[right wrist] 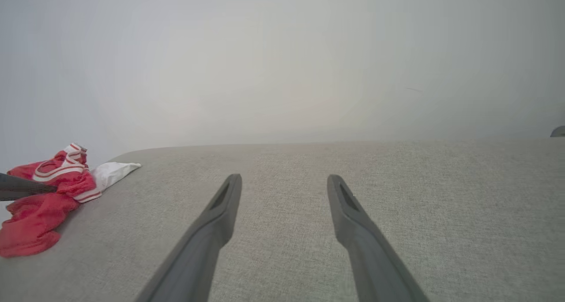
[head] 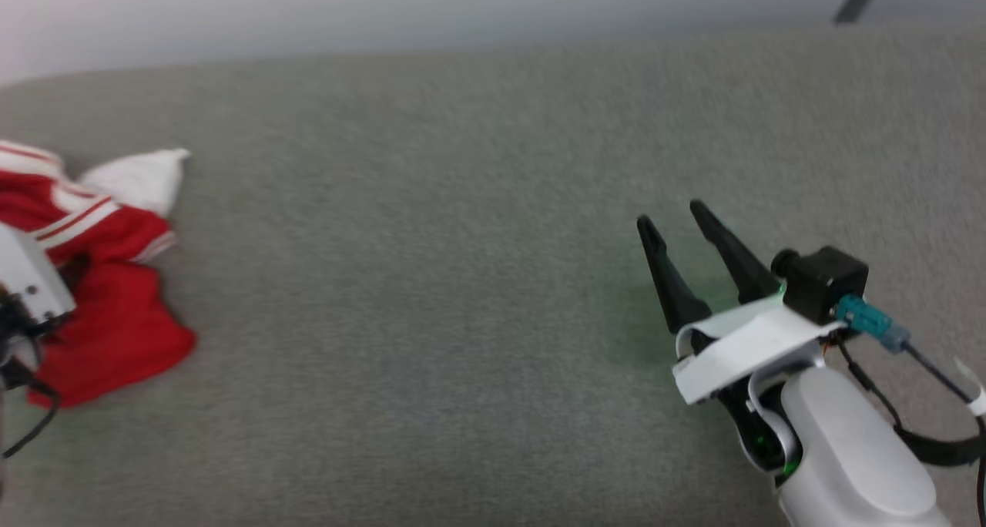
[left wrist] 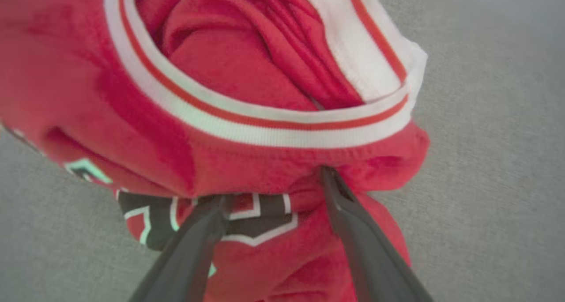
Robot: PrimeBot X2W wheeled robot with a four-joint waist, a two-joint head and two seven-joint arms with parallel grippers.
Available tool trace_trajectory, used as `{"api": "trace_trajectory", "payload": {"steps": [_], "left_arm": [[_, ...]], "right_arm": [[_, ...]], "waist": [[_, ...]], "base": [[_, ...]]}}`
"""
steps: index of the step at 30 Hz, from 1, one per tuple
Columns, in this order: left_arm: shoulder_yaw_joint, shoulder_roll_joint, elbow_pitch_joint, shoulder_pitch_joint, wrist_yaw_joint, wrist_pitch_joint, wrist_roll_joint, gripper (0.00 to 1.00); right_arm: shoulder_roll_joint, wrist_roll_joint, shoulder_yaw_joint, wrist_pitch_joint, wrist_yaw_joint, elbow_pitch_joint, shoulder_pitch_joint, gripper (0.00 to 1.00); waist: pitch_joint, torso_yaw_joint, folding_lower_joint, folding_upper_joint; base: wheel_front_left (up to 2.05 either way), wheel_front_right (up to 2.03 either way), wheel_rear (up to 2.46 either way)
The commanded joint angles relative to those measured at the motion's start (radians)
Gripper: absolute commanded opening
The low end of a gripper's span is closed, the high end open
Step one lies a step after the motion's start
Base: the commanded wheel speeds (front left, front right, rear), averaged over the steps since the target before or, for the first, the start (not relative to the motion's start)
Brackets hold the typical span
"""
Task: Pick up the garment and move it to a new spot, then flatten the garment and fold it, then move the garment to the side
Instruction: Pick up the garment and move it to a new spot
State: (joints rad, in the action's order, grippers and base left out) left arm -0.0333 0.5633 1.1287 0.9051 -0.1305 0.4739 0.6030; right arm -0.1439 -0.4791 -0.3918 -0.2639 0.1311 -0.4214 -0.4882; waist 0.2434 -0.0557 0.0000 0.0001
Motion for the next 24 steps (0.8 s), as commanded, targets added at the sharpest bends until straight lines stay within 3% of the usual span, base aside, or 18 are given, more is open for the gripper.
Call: {"api": "trace_trajectory", "payload": {"steps": [1,5,9,10,11,12,13,14,24], "left_arm": [[-0.001,0.013,0.009,0.013,0.001,-0.003,0.005,1.0],[-0.016,0.011,0.048,0.017,0.001,0.012,0.008,1.0],[-0.033,-0.035,0.083,0.0,0.001,0.045,0.029,1.0],[-0.039,-0.048,0.084,-0.007,0.0,0.053,0.038,0.8],[-0.044,-0.058,0.081,-0.016,-0.001,0.06,0.049,0.52],[-0.048,-0.064,0.077,-0.026,-0.002,0.06,0.059,0.38],[-0.054,-0.067,0.07,-0.036,-0.003,0.055,0.066,0.13],[-0.063,-0.064,0.06,-0.043,-0.003,0.044,0.07,0.03],[-0.155,0.021,-0.11,-0.034,-0.004,-0.082,0.14,0.0]], "right_arm": [[0.001,0.003,-0.001,0.0,-0.001,0.011,-0.022,1.0],[-0.011,0.008,0.03,0.0,-0.001,0.04,-0.029,1.0],[-0.026,0.02,0.034,0.0,-0.001,0.055,-0.031,1.0],[-0.029,0.023,0.034,0.0,-0.001,0.059,-0.037,1.0],[-0.028,0.024,0.035,0.0,-0.001,0.064,-0.041,1.0],[-0.025,0.024,0.035,0.0,0.0,0.066,-0.042,1.0],[-0.023,0.024,0.033,0.0,-0.001,0.068,-0.042,1.0],[-0.021,0.023,0.031,0.0,-0.001,0.071,-0.044,1.0],[-0.022,0.002,0.04,0.0,-0.001,0.054,0.005,1.0]], "waist": [[0.129,-0.098,0.0,-0.0001],[0.183,-0.096,0.0,-0.0001],[0.199,-0.087,0.0,-0.0001],[0.197,-0.085,0.0,-0.0001],[0.192,-0.083,0.0,-0.0001],[0.185,-0.081,0.0,-0.0001],[0.177,-0.079,0.0,-0.0001],[0.169,-0.077,0.0,-0.0001],[0.026,-0.034,0.0,-0.0001]], "base": [[0.0,0.0,0.0],[0.0,0.0,0.0],[0.0,0.0,0.0],[0.0,0.0,0.0],[0.0,0.0,0.0],[0.0,0.0,0.0],[0.0,0.0,0.0],[0.0,0.0,0.0],[0.0,0.0,0.0]]}}
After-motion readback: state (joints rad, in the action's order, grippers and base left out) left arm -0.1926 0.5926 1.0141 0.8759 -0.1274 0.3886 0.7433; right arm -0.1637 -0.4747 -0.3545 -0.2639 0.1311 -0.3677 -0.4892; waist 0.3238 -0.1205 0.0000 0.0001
